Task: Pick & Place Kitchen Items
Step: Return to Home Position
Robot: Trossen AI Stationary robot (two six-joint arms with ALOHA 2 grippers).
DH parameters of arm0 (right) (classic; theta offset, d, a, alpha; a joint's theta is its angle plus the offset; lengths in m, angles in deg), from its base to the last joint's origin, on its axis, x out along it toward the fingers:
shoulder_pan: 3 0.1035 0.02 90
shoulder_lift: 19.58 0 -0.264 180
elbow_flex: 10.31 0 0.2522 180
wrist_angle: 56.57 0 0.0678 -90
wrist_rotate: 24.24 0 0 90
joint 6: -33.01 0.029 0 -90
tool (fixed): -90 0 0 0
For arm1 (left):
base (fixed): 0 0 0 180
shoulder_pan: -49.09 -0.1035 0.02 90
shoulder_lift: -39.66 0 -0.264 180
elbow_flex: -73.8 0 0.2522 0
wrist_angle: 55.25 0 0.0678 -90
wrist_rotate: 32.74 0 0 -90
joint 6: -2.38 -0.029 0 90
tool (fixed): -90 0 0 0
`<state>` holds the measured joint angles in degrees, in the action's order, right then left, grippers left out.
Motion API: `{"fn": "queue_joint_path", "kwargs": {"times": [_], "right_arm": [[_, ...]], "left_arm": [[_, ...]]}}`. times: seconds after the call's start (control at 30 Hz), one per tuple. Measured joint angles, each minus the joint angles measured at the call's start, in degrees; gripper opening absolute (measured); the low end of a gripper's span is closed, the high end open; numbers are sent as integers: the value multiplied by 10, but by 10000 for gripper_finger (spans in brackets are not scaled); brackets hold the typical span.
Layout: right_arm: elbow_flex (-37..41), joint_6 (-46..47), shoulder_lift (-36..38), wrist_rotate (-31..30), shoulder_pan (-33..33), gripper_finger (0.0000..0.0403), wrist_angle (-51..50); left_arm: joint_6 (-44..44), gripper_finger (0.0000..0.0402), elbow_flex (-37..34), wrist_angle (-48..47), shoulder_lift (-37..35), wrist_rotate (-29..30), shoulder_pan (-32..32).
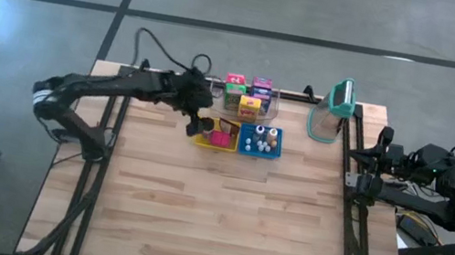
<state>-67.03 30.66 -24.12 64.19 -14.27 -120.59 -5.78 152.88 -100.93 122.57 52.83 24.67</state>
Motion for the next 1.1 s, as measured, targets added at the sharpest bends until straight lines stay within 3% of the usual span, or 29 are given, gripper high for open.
{"fn": "queue_joint_path", "kwargs": {"times": [0.13,0.37,0.6,0.97,1.03,1.1], "right_arm": [[0,0,0,0,0,8,0],[0,0,0,0,0,8,0],[0,0,0,0,0,8,0],[0,0,0,0,0,8,0],[0,0,0,0,0,8,0],[0,0,0,0,0,8,0]], "left_arm": [[15,307,-11,12,-72,0,3],[55,274,-122,220,-175,-21,49],[120,229,-175,337,-234,-8,93],[117,106,-209,326,-248,155,226],[100,86,-210,321,-249,161,238],[71,73,-211,321,-253,123,240]]}}
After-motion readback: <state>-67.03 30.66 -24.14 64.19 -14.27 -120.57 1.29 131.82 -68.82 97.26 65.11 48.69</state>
